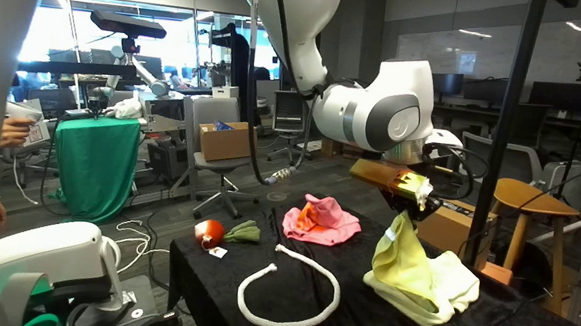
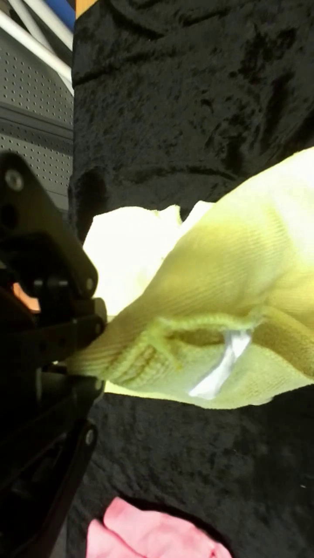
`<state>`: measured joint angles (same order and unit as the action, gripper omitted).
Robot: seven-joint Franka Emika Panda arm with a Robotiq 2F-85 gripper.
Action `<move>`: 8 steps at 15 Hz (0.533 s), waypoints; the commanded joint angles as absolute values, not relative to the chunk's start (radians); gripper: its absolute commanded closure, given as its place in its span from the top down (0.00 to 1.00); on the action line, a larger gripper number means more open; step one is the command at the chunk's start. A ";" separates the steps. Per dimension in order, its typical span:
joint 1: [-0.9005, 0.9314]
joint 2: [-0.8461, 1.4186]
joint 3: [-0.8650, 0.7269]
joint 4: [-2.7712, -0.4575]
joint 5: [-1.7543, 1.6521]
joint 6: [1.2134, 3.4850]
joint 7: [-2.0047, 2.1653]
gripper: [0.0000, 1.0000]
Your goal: Put all the objects together on the right side of the table
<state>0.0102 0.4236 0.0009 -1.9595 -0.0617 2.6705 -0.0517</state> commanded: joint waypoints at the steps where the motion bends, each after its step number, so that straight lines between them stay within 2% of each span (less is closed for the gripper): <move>1: 0.081 0.515 -0.068 -1.853 -0.116 2.741 0.114 0.10; 6: 0.134 0.590 -0.128 -1.779 -0.143 2.746 0.211 0.12; 7: 0.145 0.601 -0.141 -1.769 -0.149 2.742 0.224 0.36; 8: 0.155 0.611 -0.153 -1.761 -0.154 2.742 0.236 0.37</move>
<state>0.1174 0.5667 -0.1089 -1.8198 -0.1177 2.7371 0.1762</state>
